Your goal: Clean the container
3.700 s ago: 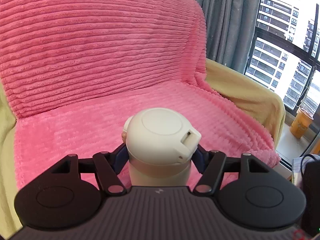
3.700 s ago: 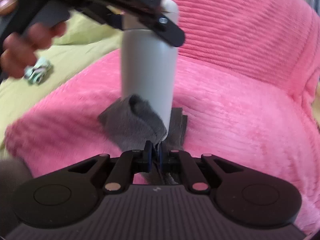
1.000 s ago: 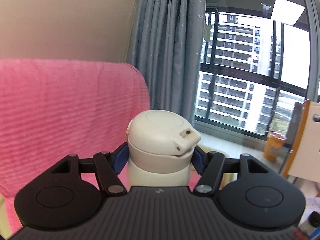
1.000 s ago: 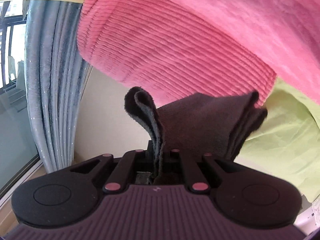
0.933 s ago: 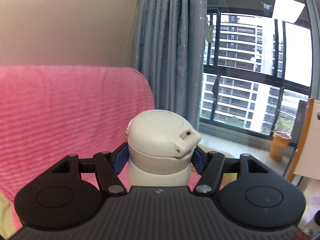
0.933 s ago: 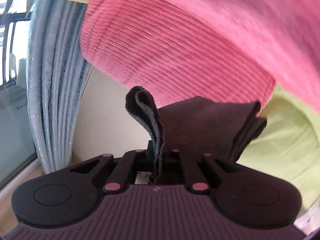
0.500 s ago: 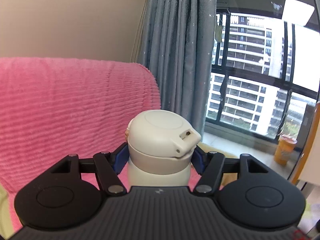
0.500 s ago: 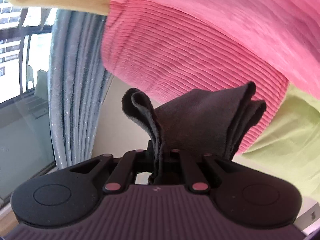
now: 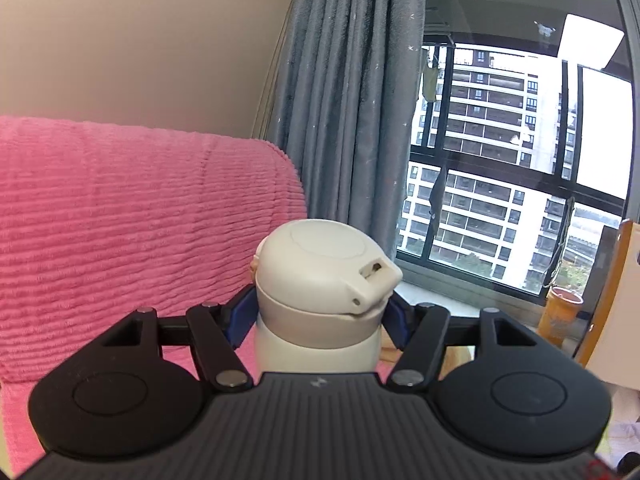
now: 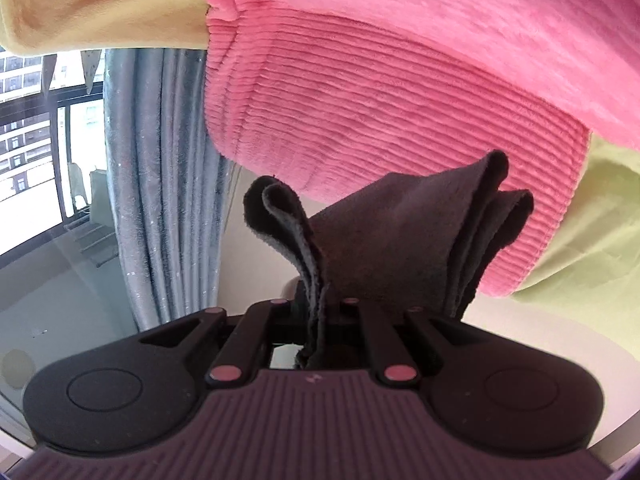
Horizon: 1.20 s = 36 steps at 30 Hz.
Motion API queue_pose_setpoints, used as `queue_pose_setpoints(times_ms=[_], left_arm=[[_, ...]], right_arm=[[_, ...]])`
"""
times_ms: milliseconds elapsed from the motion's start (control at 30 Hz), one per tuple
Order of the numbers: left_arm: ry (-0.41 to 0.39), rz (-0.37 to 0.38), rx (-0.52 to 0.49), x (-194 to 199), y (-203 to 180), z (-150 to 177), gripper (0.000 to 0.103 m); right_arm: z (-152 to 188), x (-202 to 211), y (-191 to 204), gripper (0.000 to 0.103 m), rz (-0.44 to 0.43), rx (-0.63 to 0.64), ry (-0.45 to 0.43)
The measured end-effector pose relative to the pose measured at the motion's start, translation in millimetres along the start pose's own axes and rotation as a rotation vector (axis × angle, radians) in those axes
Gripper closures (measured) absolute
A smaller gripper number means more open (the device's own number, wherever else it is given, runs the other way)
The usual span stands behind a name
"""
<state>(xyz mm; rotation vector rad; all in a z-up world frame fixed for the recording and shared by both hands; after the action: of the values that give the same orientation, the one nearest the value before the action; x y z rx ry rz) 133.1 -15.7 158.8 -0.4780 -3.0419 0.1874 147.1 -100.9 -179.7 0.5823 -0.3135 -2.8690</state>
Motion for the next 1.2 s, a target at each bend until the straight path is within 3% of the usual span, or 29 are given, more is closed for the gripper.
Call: queue_pose_setpoints(times_ms=[200,333,667,767,1200], left_arm=[[0.009,0.016,0.043,-0.8,3.0,-2.0,0.038],[0.015,-0.018,0.029,-3.1,7.9,-2.3,0.038],[0.018,-0.056,0.031,-0.4,17.3,-3.1,0.038],[0.029,-0.051,0.027,-2.3,14.6,-0.3,0.038],[0.013,-0.058,0.001,-1.8,12.7,-0.6,0.037]], right_arm=[[1.8,-1.7,-7.8,0.098,0.044,0.010,0.033],[-0.4,0.7,-8.5,0.098,0.071,0.037,0.042],[-4.5,10.9,36.2,0.098,-0.030,0.109,0.023],[3.0,2.5,27.4,0.098,-0.009,0.087,0.058],[2.5,-3.3,6.1,0.098,-0.026,0.011,0.042]])
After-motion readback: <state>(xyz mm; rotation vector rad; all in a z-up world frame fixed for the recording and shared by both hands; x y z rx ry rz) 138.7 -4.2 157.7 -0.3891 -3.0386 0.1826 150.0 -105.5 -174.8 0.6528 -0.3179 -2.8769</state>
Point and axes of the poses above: each gripper's, at about its wrist camera, not at the fingertips, and x roughly against the way its jaws point, y to its left, z to its underside, the point moved 5 cm from there along -x, roughly the way its jaws point, and after that the axes turned 11 degrees about -y, right-handed, at the moved point
